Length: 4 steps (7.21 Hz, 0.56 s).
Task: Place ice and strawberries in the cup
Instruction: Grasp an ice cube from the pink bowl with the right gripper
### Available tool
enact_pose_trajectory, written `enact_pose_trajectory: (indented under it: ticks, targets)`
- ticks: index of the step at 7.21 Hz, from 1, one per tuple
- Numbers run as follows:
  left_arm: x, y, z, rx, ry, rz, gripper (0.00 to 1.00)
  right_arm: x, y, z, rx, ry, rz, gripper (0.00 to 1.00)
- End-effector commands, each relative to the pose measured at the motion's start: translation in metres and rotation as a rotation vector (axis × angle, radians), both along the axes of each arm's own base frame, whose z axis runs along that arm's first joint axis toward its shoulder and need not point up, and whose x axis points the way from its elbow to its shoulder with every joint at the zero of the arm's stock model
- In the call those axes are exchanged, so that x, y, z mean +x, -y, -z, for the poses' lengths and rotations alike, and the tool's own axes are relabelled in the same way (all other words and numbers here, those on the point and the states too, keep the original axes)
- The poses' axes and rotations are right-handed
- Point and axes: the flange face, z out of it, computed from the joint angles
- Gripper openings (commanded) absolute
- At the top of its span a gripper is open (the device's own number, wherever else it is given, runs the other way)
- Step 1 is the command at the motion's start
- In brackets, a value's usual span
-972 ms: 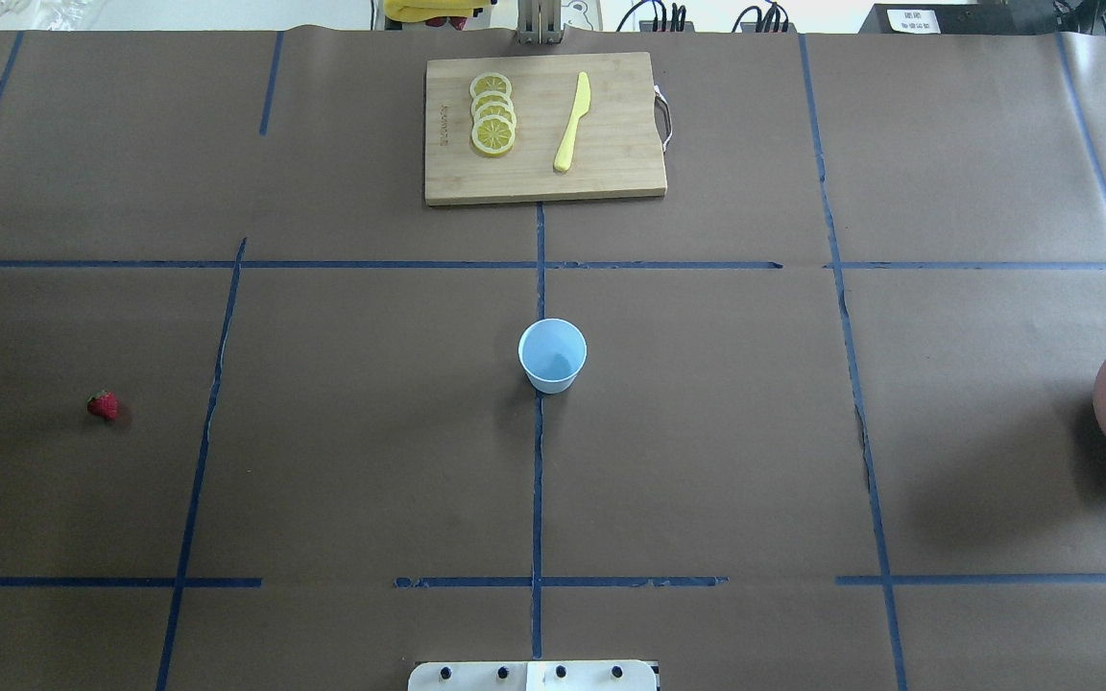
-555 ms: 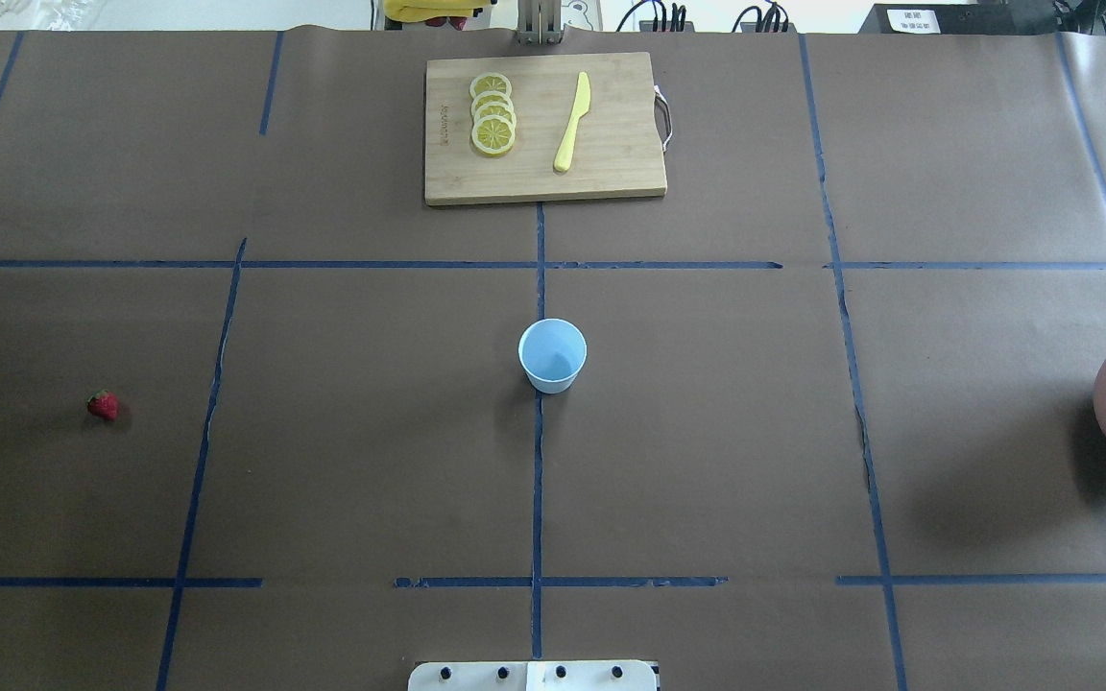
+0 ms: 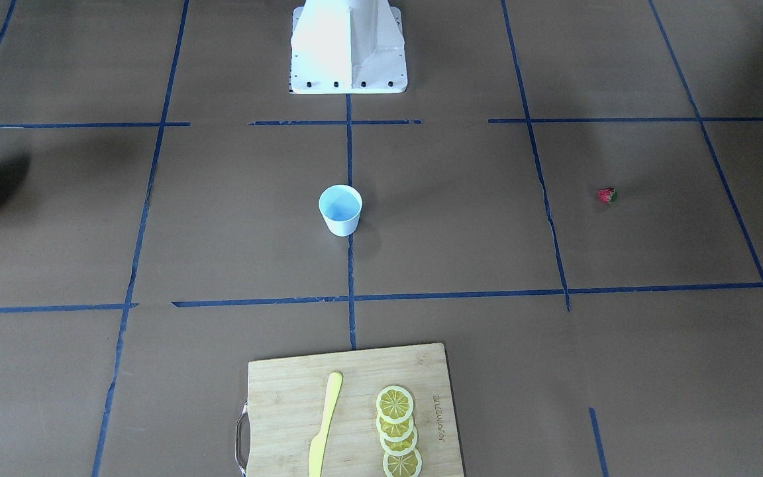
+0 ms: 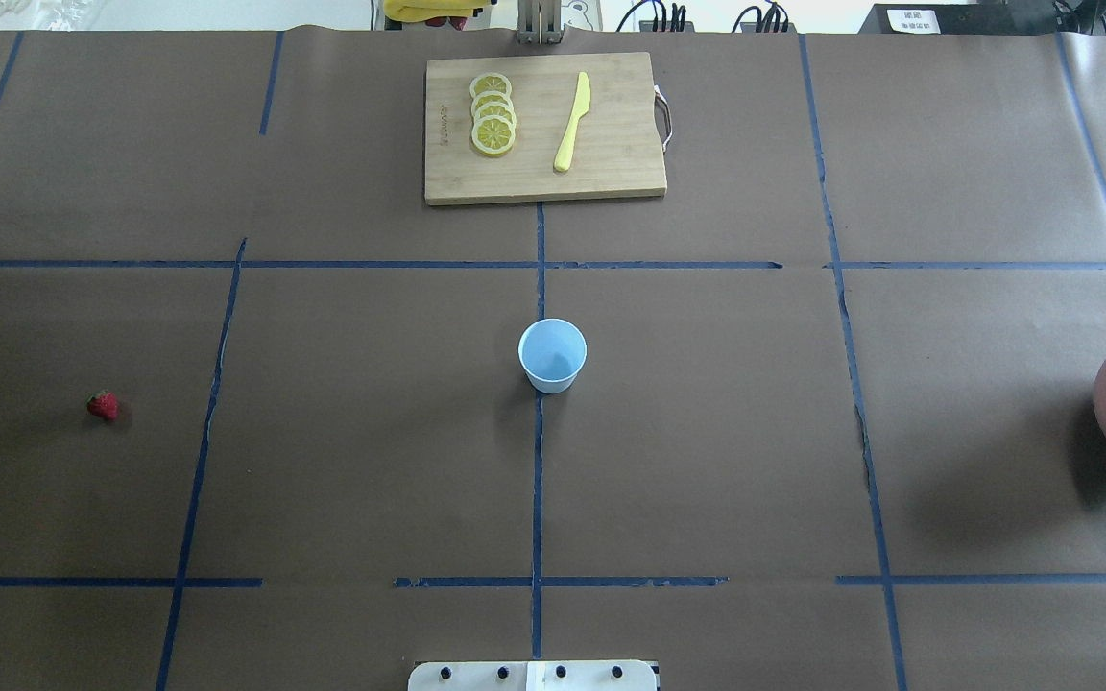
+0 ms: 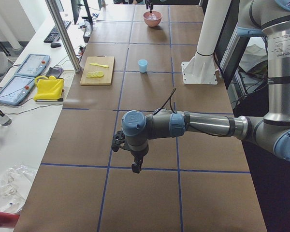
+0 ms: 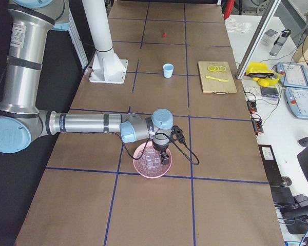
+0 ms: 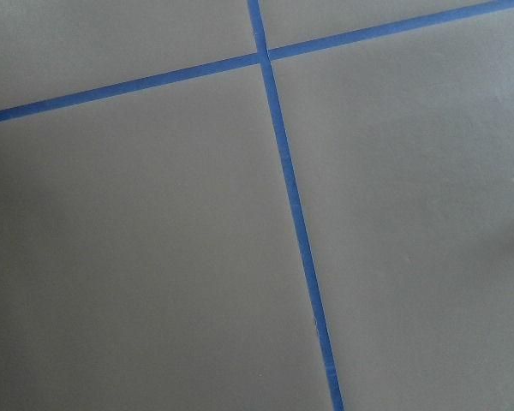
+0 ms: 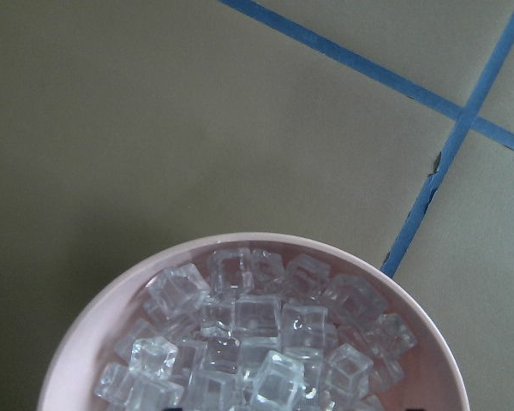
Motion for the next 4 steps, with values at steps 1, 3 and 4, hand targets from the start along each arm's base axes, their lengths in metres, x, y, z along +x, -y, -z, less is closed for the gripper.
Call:
enact_pose_trajectory:
  ticks: [1, 3, 4]
  targets:
    - [0.0, 0.0, -0.001, -0.002, 0.0, 0.0, 1.0, -0.017, -0.002, -0.008, -0.007, -0.027, 0.038, 0.87]
    - [0.0, 0.0, -0.001, -0.002, 0.0, 0.0, 1.0, -0.03, -0.002, -0.019, -0.022, -0.04, 0.067, 0.85]
    - [0.0, 0.0, -0.001, -0.003, 0.0, 0.0, 1.0, -0.033, -0.003, -0.022, -0.027, -0.044, 0.075, 0.84]
